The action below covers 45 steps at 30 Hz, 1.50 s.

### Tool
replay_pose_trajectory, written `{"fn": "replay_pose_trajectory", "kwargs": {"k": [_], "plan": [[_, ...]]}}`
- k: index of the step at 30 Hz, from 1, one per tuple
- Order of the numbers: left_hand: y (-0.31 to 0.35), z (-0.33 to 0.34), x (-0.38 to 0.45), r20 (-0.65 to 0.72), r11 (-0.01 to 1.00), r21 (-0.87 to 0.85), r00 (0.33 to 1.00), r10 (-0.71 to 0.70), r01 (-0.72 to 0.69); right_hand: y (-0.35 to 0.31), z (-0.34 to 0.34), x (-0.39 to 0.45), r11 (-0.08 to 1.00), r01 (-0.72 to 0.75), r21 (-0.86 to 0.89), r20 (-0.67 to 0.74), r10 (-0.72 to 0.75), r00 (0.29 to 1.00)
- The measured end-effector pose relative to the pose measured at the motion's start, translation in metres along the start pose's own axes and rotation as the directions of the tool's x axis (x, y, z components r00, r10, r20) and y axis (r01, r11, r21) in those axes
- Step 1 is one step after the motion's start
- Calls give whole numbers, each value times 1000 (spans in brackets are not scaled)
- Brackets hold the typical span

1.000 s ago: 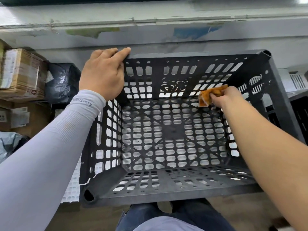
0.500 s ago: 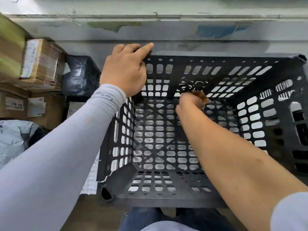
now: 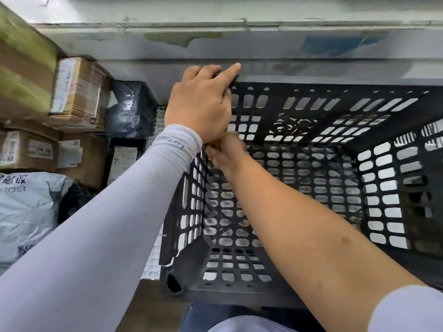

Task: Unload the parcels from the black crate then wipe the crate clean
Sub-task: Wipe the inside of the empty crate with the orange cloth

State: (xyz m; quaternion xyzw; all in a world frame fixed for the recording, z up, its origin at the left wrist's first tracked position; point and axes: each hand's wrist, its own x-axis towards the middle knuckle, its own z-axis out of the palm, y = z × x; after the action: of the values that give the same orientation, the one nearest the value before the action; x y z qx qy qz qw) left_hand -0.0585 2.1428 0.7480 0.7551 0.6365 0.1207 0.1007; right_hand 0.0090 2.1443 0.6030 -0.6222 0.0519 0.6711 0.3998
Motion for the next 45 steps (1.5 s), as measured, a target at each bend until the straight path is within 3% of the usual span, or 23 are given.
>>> {"fn": "replay_pose_trajectory", "kwargs": {"k": [4, 8, 11, 16, 22, 30, 33, 34, 35, 36, 37, 39, 42, 45], "plan": [[1, 1, -1, 2, 1000, 12, 1000, -3, 3, -34, -35, 7, 993, -118, 1, -112, 117, 987], [2, 0, -1, 9, 1000, 7, 1000, -13, 13, -67, -74, -17, 991, -48, 125, -58, 55, 997], [-1, 1, -1, 14, 1000, -3, 1000, -13, 13, -87, -103, -14, 966, -51, 252, -16, 57, 998], [1, 0, -1, 13, 1000, -21, 1000, -15, 15, -119, -142, -12, 942, -100, 321, -19, 112, 994], [1, 0, -3, 13, 1000, -20, 1000, -18, 18, -137, -172, -15, 926, -22, 376, -85, 58, 995], [1, 0, -2, 2, 999, -32, 1000, -17, 17, -190, -232, -19, 834, 196, 515, -268, -60, 961], [1, -1, -3, 8, 999, -32, 1000, -24, 25, -187, -227, -15, 881, 301, 365, -418, -134, 898], [1, -1, -3, 11, 999, -33, 999, -30, 30, -180, -222, -13, 909, 341, 241, -446, -208, 870], [1, -1, -3, 15, 999, -33, 999, -32, 32, -173, -217, -9, 934, 357, 2, -479, -312, 821], [1, -1, -3, 17, 999, -33, 999, -33, 34, -162, -213, -7, 892, 340, -299, -455, -446, 771], [1, -1, -3, 19, 999, -34, 999, -36, 37, -149, -210, -4, 769, 306, -561, -386, -570, 725], [1, -1, -3, 15, 998, -37, 999, -42, 43, -121, -207, -2, 507, 230, -831, -228, -687, 690], [1, -1, -3, 4, 999, -28, 999, -42, 42, -85, -200, 5, 162, 205, -965, 30, -710, 704], [3, -1, -2, 9, 999, -13, 999, -39, 39, -64, -190, 14, -147, 238, -960, 275, -646, 712]]}}
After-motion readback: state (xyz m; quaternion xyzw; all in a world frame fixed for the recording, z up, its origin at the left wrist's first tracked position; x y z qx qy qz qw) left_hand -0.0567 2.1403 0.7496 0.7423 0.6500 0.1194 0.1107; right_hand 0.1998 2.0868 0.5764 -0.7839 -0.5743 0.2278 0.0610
